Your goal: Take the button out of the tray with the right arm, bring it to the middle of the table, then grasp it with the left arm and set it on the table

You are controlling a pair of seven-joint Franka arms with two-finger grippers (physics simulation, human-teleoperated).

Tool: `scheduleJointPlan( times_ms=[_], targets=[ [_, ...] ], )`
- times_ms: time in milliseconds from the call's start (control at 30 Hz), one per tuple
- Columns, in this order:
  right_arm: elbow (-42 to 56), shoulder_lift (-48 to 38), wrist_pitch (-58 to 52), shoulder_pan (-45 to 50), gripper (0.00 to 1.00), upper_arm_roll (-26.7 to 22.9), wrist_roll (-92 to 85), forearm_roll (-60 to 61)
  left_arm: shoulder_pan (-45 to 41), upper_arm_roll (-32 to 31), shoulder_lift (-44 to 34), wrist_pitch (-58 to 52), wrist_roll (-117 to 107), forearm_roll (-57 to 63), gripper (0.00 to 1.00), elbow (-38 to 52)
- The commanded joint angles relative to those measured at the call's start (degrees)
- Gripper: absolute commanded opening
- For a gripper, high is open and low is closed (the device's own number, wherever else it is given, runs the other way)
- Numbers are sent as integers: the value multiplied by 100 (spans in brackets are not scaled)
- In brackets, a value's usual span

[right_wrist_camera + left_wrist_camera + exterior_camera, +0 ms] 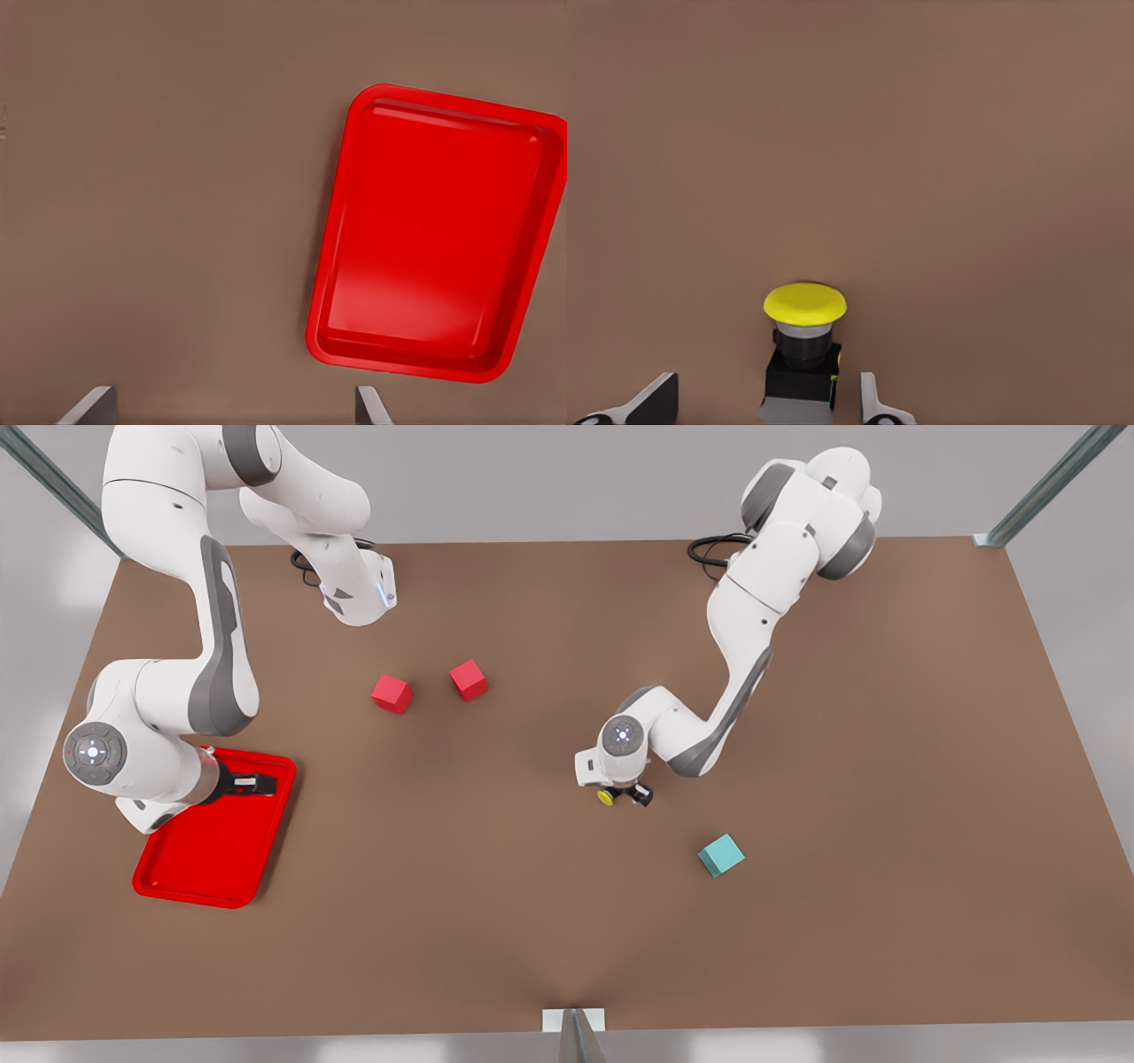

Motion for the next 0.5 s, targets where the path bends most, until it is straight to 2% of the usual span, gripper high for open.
scheduleJointPlan(
  times_ms=[0, 467],
  targets=[
    [8, -7, -6, -6, 100, 0, -184, 10, -10, 0, 59, 265, -522, 139, 100, 6],
    [25, -16, -33, -94, 100, 0, -193, 10, -71, 0, 68, 318, -759, 394, 100, -258]
  ],
)
